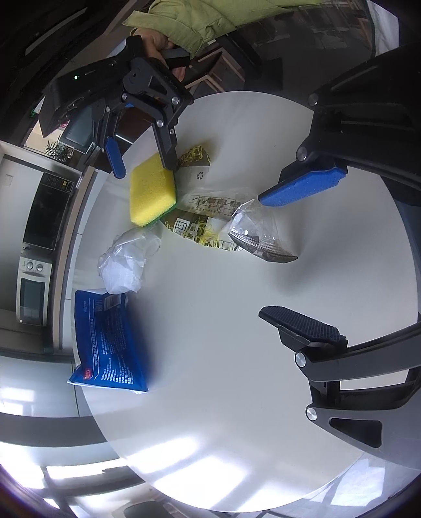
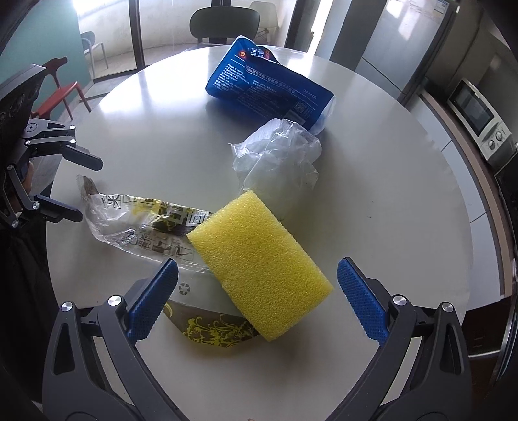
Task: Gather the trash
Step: 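Grasp the crumpled clear snack wrapper with the left gripper while the right gripper grasps the yellow sponge, then carry the snack wrapper and yellow sponge down over the blue wastebasket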
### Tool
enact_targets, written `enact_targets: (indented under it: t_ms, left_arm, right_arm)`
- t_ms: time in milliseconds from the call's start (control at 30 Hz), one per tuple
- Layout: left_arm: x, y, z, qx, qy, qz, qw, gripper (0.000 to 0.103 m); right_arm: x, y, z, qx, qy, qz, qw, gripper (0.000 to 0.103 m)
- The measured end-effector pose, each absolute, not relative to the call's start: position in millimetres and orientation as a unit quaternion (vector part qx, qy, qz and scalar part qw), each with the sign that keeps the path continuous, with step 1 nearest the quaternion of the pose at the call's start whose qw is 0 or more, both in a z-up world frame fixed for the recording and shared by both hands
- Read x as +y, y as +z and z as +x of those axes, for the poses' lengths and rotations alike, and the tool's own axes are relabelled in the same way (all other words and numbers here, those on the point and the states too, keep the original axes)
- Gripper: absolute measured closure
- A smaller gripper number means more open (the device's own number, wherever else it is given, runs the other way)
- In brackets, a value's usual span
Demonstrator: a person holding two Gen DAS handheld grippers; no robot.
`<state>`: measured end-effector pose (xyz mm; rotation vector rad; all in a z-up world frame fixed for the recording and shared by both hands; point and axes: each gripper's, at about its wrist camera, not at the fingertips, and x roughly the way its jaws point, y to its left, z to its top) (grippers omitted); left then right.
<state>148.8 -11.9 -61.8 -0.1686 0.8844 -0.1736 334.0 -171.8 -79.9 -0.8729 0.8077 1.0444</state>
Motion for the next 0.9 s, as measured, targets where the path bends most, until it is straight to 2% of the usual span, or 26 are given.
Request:
enact_targets:
  t_ms: [100, 167, 200, 267, 333, 367, 433, 567, 900]
  left_arm:
    - [-15, -66, 151, 0.435, -0.090, -0.081, 0.893, 0.047]
    - [-17, -67, 152, 0.435, -0.089, -0.076, 0.893, 0.063]
    - [-18, -67, 152, 0.436, -0.091, -0.076, 0.892, 0.065]
    - [-17, -67, 152, 0.436, -0.095, -0.081, 0.891, 0.072]
    - [-18, -67, 150, 0.432, -0.094, -0.081, 0.893, 0.079]
    - [-18, -68, 150, 0.431, -0.095, -0.082, 0.894, 0.090]
    - [-20, -69, 149, 0.430, -0.096, -0.085, 0.894, 0.092]
    - [-22, -68, 143, 0.422, -0.099, -0.090, 0.896, 0.094]
    - [-15, -57, 117, 0.400, -0.098, -0.100, 0.906, 0.094]
  right_arm:
    - [-167, -88, 341, 0.372, 0.472, -0.396, 0.694, 0.009]
    - [-166, -93, 342, 0.377, 0.473, -0.399, 0.690, 0.010]
    - [-166, -96, 343, 0.380, 0.474, -0.399, 0.687, 0.012]
    - [-167, -98, 343, 0.381, 0.472, -0.398, 0.689, 0.027]
    - [-169, -98, 345, 0.384, 0.470, -0.387, 0.694, 0.034]
    - [-170, -98, 345, 0.385, 0.470, -0.382, 0.696, 0.038]
    - [-175, -96, 344, 0.385, 0.469, -0.374, 0.701, 0.044]
    - [-181, -95, 340, 0.384, 0.462, -0.361, 0.713, 0.049]
    - [-210, -75, 322, 0.373, 0.436, -0.288, 0.767, 0.050]
